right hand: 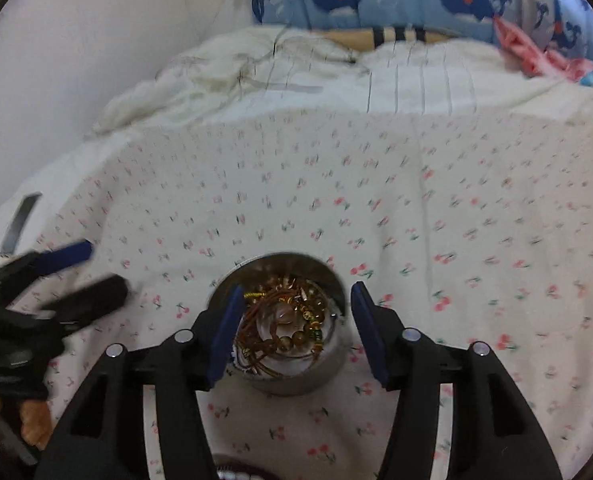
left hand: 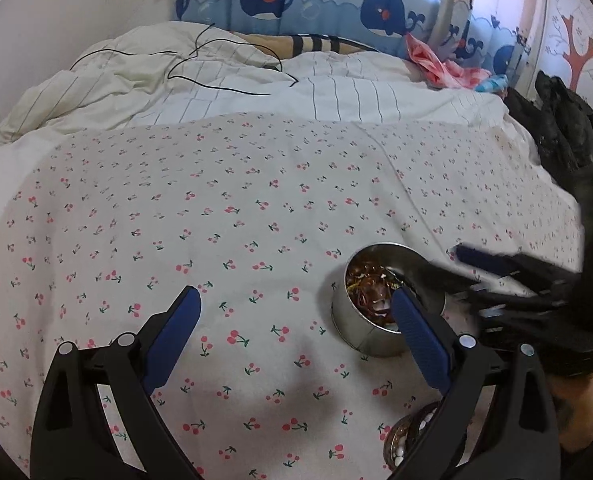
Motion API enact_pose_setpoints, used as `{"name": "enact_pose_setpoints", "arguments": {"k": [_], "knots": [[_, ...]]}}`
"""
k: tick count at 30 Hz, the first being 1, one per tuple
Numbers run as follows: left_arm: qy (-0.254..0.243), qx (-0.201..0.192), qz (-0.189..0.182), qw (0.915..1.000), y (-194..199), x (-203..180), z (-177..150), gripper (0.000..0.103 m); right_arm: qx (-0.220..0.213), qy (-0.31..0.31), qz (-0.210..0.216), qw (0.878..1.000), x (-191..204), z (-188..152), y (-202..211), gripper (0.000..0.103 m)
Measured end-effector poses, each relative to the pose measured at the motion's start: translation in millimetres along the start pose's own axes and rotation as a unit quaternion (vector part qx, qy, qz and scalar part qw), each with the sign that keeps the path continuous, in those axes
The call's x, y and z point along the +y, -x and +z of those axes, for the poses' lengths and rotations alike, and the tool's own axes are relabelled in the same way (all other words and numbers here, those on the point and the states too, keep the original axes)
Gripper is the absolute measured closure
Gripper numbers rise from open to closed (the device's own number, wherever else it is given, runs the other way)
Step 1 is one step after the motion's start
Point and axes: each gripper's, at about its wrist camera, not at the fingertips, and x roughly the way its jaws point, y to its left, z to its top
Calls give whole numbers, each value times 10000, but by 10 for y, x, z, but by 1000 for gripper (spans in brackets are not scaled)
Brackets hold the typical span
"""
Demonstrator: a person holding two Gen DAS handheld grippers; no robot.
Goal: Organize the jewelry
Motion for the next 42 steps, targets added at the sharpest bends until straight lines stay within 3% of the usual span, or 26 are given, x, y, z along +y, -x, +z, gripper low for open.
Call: {"name": "enact_pose_setpoints", "arguments": {"k": [4,8,12,13,16,21,27,28,31,36,42], "knots": [[-245,200,6,9995,-9,-62,-42,10,-77,-23,102,9999,-146,-209,384,41],[-464,528,-305,9971,4,-138,-197,10,322,75,235,9992,-294,-670,607,41],[-453,916,-508,9935,-34,-110,-483,10,728,111,424,9964,-293,-979,567,62],[-444,1011,-483,9927,-61,-99,-527,10,783,323,399,9956,-209,-994,536,67],[-353,1259,-586,9897,-153,-65,-598,10,852,576,442,9937,-76,-1038,487,69],[-334,1303,-612,9890,-179,-91,-613,10,1090,586,498,9911,-47,-1123,359,79],[-245,1305,-581,9894,-204,-70,-607,10,1401,715,368,9869,39,-1182,150,80],[-230,1311,-588,9894,-205,-62,-608,10,1381,730,333,9872,53,-1176,153,88],[-228,1330,-579,9892,-211,-55,-609,10,1180,815,201,9895,62,-1144,238,94],[-281,1397,-622,9878,-244,-87,-622,10,822,488,77,9954,-122,-988,400,94],[-737,1485,-954,9815,-237,-309,-693,10,939,515,-405,9934,-247,-973,354,94]]}}
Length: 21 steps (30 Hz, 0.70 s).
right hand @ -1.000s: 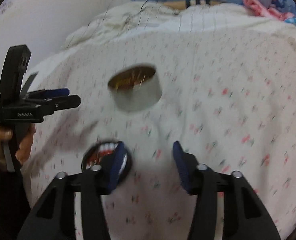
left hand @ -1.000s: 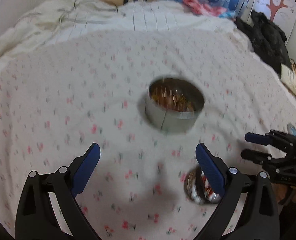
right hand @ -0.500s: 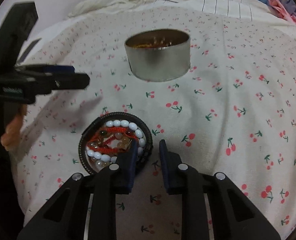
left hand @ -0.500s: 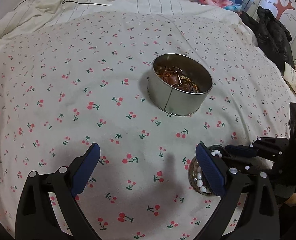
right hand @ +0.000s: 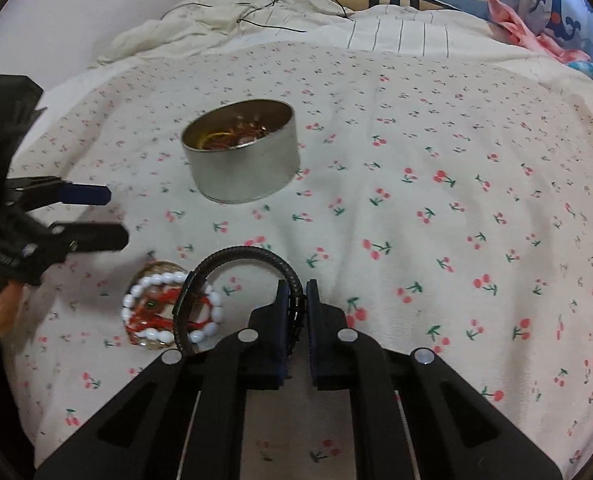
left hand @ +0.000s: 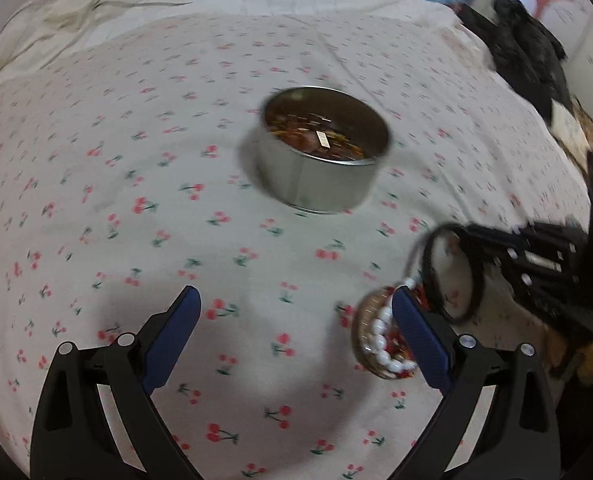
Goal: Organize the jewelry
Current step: 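Grasp the black cord bracelet with the right gripper and lift it, then grasp the red string bracelet with the left gripper while the right gripper holds the black cord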
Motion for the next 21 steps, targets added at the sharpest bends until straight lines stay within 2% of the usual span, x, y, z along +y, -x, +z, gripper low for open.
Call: {"name": "enact_pose_setpoints", "arguments": {"k": [6,10,12,15,18,20,21], "knots": [[-900,35,-185,9958,2,-370,-95,10,264,-10,-105,9996,-36,-16,-144,92],[-1376,-33,-277,9901,64,-552,-170,10,191,-39,-159,9997,-59,-40,-90,92],[-1633,-113,-351,9859,120,-652,-215,10,66,-129,-351,9993,-147,-30,-20,92],[-1796,-62,-573,9820,134,-739,-263,10,8,-322,-409,9986,-266,-18,21,92],[-1888,-7,-727,9793,133,-813,-296,10,128,-345,-400,9985,-273,-21,-24,92],[-1883,14,-866,9783,134,-824,-300,10,203,-298,-396,9986,-257,-31,-53,88],[-1859,20,-977,9777,143,-827,-300,10,208,-292,-377,9986,-252,-35,-57,83]]}}
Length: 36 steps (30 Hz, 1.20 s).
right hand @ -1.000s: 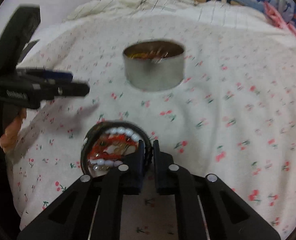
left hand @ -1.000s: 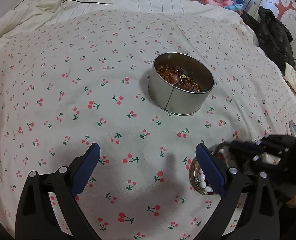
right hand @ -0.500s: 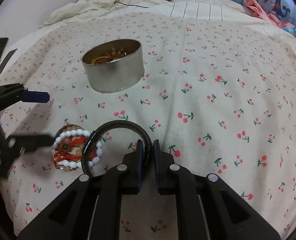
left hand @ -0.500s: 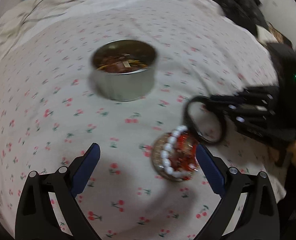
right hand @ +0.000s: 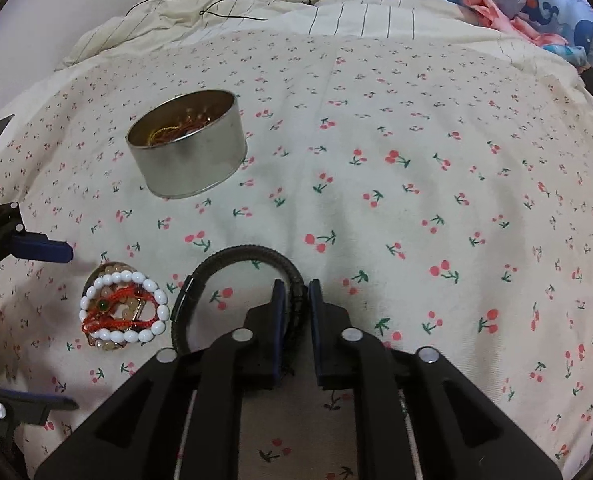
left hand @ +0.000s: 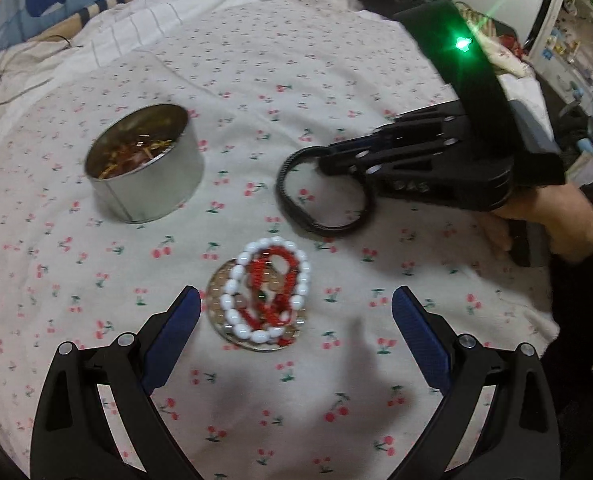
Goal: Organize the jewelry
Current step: 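Grasp the red string bracelet with the left gripper while the right gripper holds the black cord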
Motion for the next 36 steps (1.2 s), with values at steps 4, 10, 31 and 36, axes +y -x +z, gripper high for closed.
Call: {"name": "enact_pose_setpoints", "arguments": {"k": [4,10,31,36], "knots": [[36,-83,-400,9992,24,-33,14,10,14,72,9,10000,54,8,-19,79],[598,145,-745,9953,-161,90,35,11,25,59,26,10000,46,2,-29,77],[1502,-132,-716,9860,-163,489,50,96,47,119,90,9999,99,3,-67,64],[1514,-64,-726,9858,-179,512,64,96,60,159,147,9997,129,-4,-77,55]]}}
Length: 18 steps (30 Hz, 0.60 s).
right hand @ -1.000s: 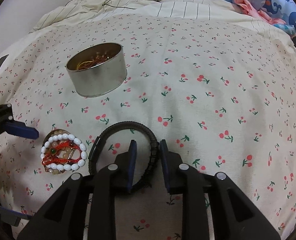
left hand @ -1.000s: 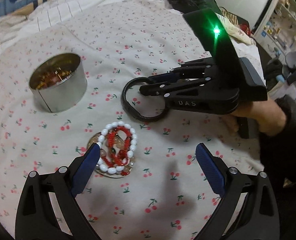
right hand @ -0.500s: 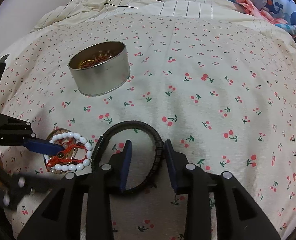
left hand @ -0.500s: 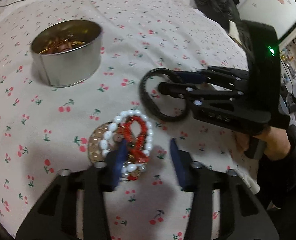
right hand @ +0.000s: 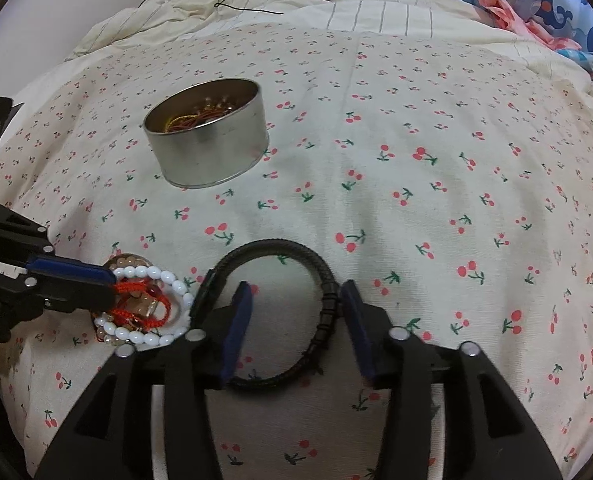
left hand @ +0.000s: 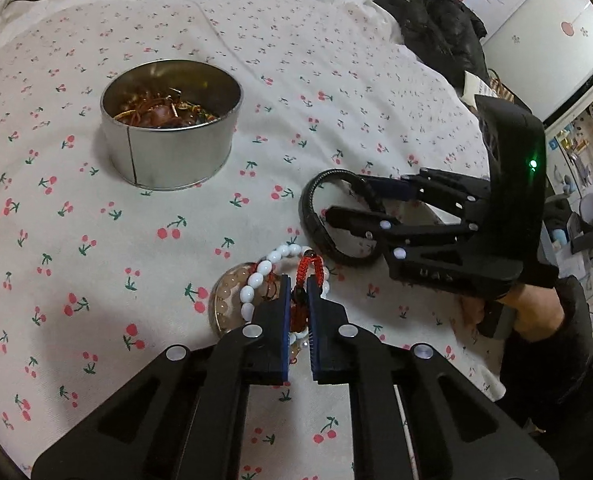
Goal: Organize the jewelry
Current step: 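Grasp the red string bracelet with the left gripper while the right gripper holds the black cord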
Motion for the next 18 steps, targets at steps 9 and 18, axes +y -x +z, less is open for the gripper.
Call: {"name": "enact_pose_setpoints", "arguments": {"k": [9,18], "knots": [[233,-452,13,9987,218,109,42,96,-24,-54,-8,10000,-22,-8,7,72],[258,-567,292,9976,259,134,47,96,-256,-470,280,9982,-172,21,131,91]]}}
